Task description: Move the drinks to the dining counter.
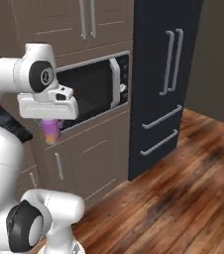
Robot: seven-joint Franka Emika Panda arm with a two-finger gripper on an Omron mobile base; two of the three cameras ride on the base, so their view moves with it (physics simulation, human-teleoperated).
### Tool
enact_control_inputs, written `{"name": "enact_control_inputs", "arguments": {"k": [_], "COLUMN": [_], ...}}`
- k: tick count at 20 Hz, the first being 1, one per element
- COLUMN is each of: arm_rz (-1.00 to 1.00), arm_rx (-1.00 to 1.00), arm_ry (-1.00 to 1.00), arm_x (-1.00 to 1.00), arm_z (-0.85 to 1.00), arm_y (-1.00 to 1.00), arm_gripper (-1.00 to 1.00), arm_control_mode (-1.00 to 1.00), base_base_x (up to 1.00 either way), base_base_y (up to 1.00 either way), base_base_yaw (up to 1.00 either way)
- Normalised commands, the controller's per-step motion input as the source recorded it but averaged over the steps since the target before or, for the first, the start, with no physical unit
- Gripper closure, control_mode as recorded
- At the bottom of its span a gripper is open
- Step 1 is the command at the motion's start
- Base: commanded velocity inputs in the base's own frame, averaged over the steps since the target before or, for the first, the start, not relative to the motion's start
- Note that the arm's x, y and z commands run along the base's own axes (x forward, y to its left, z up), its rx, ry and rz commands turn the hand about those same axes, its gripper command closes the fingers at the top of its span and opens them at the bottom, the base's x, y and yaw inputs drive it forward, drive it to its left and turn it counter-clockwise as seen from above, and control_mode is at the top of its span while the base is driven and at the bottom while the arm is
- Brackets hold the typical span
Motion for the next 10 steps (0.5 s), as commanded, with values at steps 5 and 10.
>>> {"name": "enact_control_inputs", "arguments": {"k": [5, 10], "arm_rz": [0.00, 0.00], "arm_rx": [0.00, 0.00], "arm_ry": [0.00, 0.00], "arm_x": [0.00, 0.00], "arm_z": [0.00, 0.00], "arm_y": [0.00, 0.00], "arm_gripper": [1.00, 1.00], "arm_control_mode": [1.00, 1.00], "base_base_x": [-0.02, 0.00], "base_base_y": [-0.09, -0.13], "base_base_yaw": [-0.96, -0.93]}}
